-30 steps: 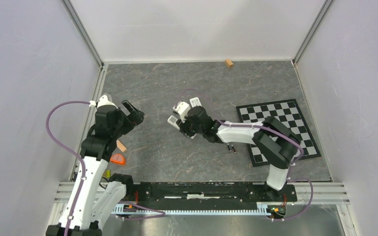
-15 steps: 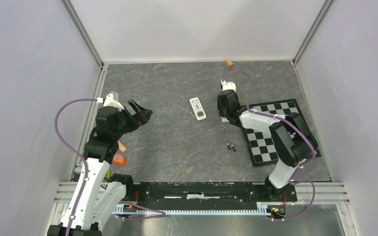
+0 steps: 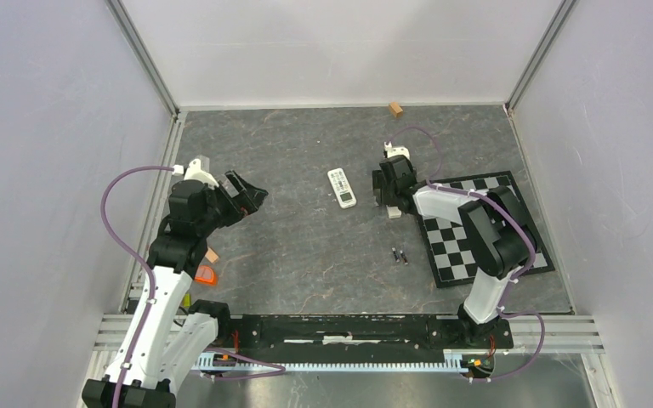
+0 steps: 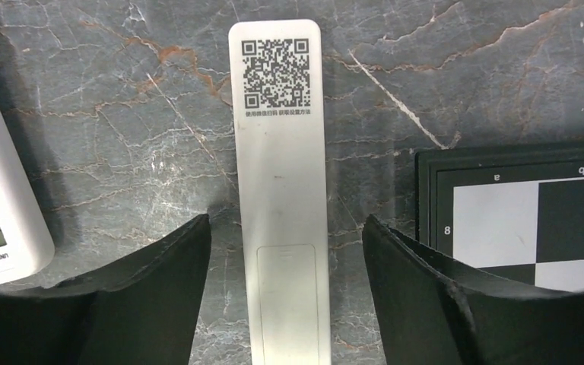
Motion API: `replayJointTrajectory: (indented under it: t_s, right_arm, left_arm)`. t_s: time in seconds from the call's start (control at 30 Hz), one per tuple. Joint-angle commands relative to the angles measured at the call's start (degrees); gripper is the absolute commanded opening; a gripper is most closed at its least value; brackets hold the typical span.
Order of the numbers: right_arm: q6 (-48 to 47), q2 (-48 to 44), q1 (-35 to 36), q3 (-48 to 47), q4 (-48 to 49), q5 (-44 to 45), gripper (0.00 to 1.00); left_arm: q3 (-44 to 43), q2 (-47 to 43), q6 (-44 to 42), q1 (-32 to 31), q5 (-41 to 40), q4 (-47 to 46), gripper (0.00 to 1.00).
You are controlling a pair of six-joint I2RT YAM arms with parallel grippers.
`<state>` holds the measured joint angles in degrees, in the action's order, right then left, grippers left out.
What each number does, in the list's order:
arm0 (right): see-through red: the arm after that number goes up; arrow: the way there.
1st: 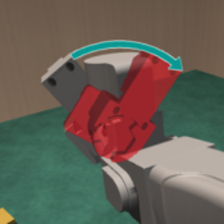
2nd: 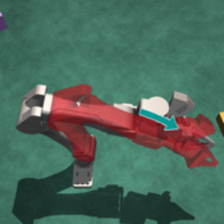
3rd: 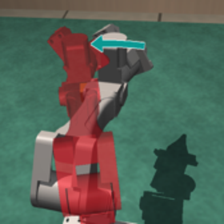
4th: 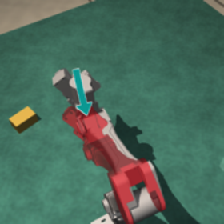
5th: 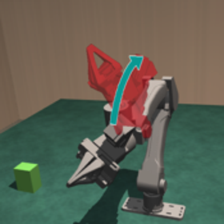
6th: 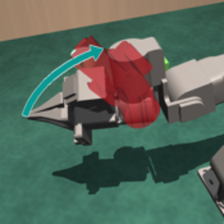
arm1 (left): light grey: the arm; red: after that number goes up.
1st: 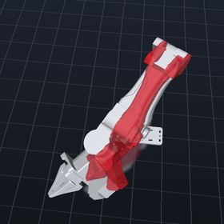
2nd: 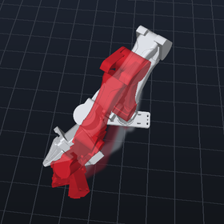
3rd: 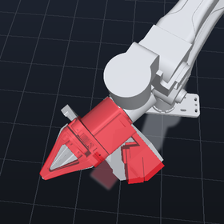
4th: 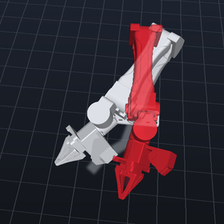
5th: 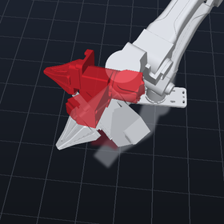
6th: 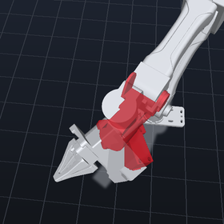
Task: Load the batteries into the remote control
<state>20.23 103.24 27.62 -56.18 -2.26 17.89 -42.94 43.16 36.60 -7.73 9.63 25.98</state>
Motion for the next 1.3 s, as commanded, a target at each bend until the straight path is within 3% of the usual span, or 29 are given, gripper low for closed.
replayJointTrajectory:
  t_s: [0.0,0.13,0.23,0.53,0.9,1.07,1.27]
  right_arm:
    - [-1.6,-1.8,-0.2,-2.3,-1.8,-0.7,0.81]
    - [-2.6,-2.6,0.0,-5.4,-3.3,-5.6,0.71]
    - [-2.9,-1.8,2.1,-7.4,-3.2,-6.1,0.7]
    - [-5.3,5.9,12.2,-16.7,-3.5,1.0,0.98]
    - [-5.2,16.1,12.6,-26.3,-4.1,-0.8,0.98]
    - [-2.2,19.6,11.7,-29.3,-6.8,-2.3,0.86]
    - [0.4,19.4,10.1,-28.1,-5.0,-5.8,0.49]
  left_arm:
    - [0.0,-0.6,-3.1,0.3,-0.5,-2.4,1.0]
    - [0.1,-1.2,-2.7,0.3,-2.8,-1.6,1.0]
    - [0.5,-2.6,-1.4,0.3,-6.7,-0.8,1.0]
    - [2.0,-7.0,0.4,0.3,-9.4,0.9,1.0]
    - [2.8,-6.7,1.7,0.3,-9.2,2.2,1.0]
    - [2.9,-6.2,1.6,0.3,-8.2,2.1,1.0]
    - [3.0,-4.2,1.0,0.3,-3.0,0.5,1.0]
